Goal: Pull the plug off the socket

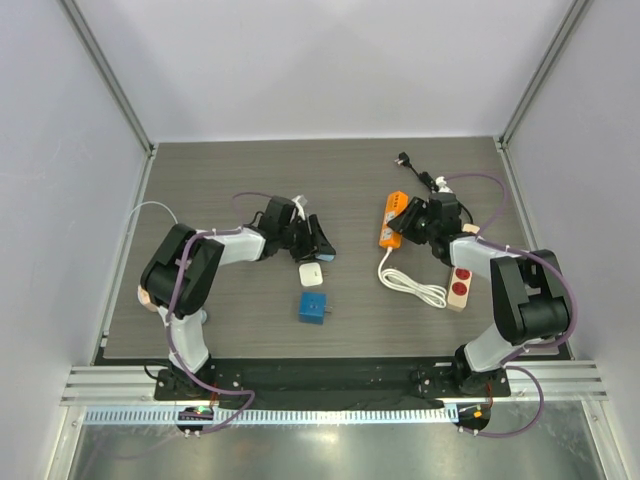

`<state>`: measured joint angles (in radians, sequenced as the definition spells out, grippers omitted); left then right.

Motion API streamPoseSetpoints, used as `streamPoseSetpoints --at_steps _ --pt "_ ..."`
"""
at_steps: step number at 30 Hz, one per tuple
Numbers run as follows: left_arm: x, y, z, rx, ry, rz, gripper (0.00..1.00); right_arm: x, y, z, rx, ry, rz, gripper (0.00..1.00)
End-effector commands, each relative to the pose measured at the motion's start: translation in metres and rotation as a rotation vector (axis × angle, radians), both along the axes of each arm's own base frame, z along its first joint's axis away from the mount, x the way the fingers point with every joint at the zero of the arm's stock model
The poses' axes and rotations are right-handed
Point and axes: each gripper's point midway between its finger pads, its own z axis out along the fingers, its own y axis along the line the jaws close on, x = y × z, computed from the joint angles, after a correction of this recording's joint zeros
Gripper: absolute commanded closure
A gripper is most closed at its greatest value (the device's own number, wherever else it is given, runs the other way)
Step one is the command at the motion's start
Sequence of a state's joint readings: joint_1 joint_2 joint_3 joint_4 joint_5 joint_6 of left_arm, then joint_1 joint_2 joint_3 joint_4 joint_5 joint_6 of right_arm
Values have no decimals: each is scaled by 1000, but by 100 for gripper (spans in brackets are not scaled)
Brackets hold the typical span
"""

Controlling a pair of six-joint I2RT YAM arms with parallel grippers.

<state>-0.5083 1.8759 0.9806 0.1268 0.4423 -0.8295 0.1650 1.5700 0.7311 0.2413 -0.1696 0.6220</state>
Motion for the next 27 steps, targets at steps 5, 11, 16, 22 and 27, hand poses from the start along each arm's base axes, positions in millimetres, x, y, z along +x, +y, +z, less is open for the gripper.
streamPoseSetpoints --at_steps 5,11,16,22,27 --pt "9 2 39 44 -53 -41 38 21 -12 15 -70 -67 40 76" --pt "-1 14 60 90 -49 -35 26 24 -22 -5 -176 -27 95 57" --pt "-17 31 83 135 -67 -41 24 26 -42 -18 -260 42 58 46" --pt "-42 73 112 168 -108 33 24 23 -54 -6 -313 36 18 27" --pt "-64 160 111 379 -105 310 14 14 -34 27 -323 -21 40 21"
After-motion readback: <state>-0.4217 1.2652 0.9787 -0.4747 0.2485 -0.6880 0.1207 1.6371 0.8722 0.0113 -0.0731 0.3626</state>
